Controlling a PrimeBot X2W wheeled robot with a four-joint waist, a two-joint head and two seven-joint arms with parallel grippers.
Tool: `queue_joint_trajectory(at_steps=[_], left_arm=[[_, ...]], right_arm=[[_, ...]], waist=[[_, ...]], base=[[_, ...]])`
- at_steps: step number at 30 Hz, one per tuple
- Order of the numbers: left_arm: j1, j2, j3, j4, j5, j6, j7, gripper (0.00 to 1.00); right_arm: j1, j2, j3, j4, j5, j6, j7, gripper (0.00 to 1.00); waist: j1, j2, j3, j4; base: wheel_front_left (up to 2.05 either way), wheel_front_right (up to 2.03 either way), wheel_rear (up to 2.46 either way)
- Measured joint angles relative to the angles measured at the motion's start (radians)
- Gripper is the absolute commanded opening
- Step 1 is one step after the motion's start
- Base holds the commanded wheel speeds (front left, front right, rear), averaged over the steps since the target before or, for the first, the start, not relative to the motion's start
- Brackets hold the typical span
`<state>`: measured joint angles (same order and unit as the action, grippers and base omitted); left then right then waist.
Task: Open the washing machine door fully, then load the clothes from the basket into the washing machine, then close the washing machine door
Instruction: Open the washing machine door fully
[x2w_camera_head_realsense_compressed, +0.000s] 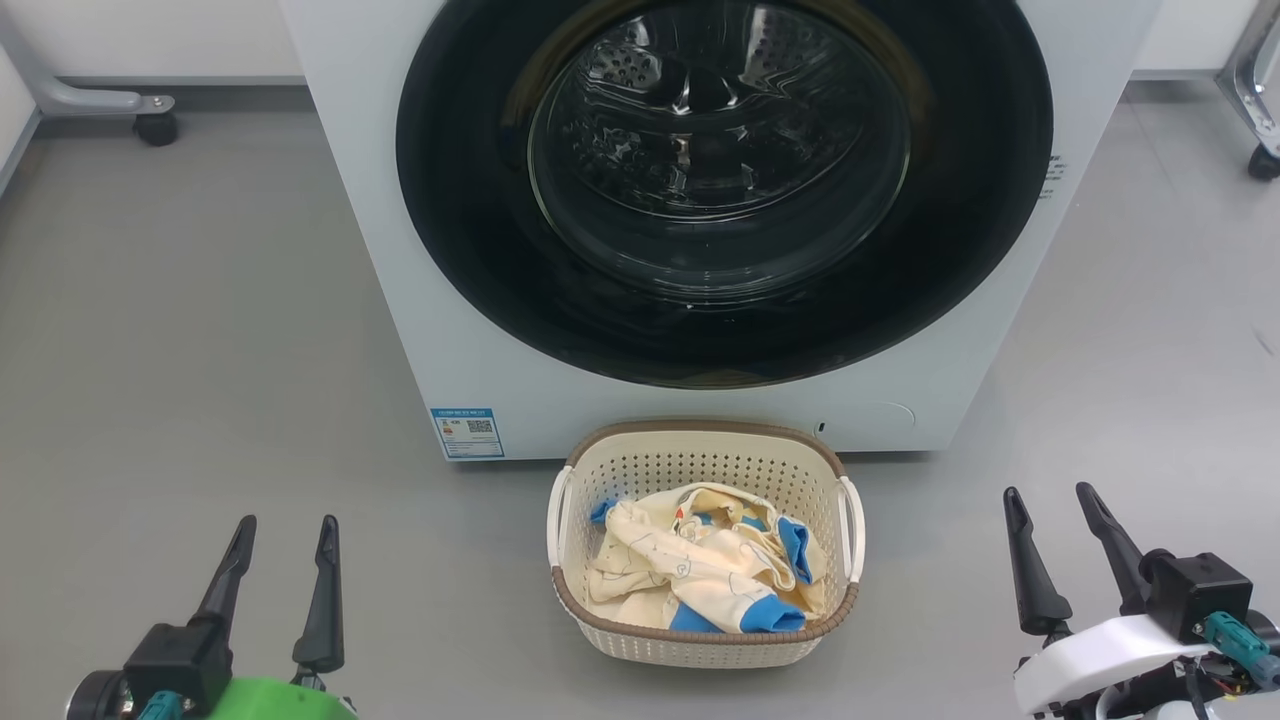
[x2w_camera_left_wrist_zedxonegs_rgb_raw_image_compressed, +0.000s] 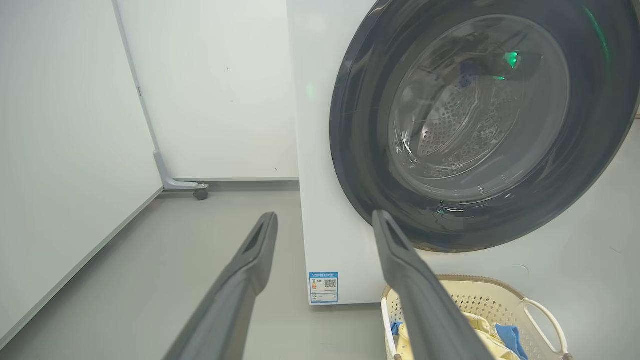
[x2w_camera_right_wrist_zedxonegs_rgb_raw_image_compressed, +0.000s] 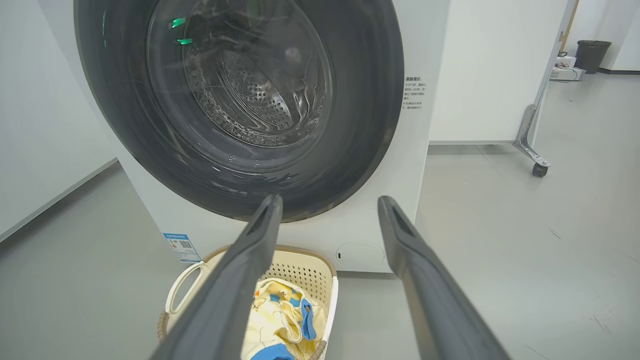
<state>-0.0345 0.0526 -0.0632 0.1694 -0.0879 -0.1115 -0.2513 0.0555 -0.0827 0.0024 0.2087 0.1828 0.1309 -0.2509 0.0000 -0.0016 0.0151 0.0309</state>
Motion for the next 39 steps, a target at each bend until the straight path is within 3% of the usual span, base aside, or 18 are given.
queue_joint_trajectory(at_steps=[39], left_arm=[[0.001,-0.011,0.011,-0.006,0.01,-0.002,0.0,1.0]], right_arm=[[0.0,0.003,0.001,0.001,0.0,0.0,0.0,1.0]], waist=[[0.0,0.0,-0.001,0.003]], base=[[0.67,0.67,-1.35]])
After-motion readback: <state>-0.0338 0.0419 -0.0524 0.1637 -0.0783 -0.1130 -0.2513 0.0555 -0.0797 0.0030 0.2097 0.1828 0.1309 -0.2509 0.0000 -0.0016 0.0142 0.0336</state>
